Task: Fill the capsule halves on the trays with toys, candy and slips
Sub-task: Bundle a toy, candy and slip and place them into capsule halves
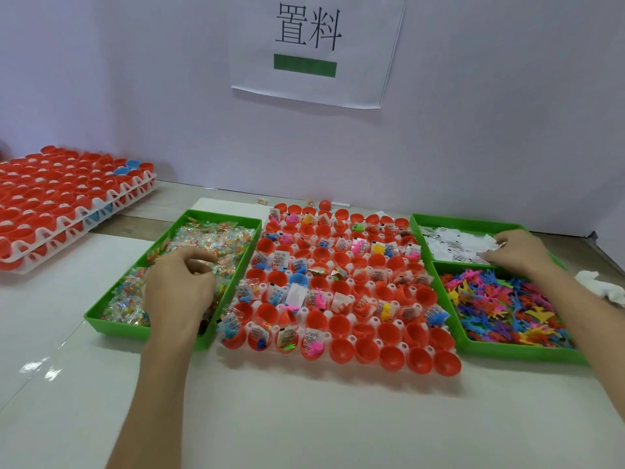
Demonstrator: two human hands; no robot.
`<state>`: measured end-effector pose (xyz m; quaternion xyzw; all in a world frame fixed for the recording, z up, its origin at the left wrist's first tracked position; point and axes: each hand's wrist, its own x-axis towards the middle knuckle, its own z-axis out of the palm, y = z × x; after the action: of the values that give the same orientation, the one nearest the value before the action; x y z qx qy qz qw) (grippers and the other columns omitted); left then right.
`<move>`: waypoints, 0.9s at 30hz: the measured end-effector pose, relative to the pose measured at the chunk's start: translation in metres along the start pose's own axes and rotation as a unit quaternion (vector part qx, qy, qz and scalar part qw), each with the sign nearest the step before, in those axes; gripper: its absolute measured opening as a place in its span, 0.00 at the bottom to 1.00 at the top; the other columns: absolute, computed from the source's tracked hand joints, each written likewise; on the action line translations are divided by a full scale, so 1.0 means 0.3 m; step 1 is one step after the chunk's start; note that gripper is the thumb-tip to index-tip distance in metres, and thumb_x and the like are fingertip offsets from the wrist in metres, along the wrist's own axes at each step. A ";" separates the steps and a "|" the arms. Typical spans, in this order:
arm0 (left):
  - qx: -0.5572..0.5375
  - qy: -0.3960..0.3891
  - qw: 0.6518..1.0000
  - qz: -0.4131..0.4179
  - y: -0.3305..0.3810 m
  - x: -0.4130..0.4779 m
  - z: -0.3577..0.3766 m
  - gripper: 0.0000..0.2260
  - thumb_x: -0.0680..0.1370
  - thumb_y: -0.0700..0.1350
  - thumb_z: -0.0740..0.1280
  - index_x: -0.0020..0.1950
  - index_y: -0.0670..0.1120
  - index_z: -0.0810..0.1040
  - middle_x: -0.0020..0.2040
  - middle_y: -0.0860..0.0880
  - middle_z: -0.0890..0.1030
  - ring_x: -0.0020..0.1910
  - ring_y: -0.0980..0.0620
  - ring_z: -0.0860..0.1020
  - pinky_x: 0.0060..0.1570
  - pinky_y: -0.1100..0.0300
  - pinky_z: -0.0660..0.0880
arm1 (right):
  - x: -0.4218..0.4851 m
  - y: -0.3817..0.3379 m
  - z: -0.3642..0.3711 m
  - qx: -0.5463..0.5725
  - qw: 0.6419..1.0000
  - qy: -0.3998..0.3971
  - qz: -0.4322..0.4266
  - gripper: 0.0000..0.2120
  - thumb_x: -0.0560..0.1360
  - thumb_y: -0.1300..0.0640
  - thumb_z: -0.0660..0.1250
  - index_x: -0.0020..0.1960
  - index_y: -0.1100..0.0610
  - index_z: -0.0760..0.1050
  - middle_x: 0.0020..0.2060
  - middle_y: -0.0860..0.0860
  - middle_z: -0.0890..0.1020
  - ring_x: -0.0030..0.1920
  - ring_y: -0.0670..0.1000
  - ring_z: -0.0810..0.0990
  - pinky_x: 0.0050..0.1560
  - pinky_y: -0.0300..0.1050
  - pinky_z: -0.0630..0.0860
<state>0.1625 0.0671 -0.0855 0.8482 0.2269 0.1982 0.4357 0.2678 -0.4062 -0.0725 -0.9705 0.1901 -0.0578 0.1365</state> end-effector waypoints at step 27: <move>-0.262 0.177 0.945 0.089 0.062 -0.046 0.002 0.07 0.76 0.40 0.73 0.51 0.49 0.79 0.42 0.55 0.82 0.36 0.67 0.78 0.37 0.76 0.73 | -0.070 0.003 -0.043 0.156 0.973 0.166 -0.047 0.18 0.82 0.58 0.58 0.44 0.67 0.81 0.40 0.66 0.82 0.44 0.67 0.79 0.46 0.55 0.74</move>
<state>0.1555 0.0493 -0.0723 0.6722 0.1642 0.4352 0.5760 0.2460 -0.4019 -0.0618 -0.9218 0.1532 -0.2532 0.2504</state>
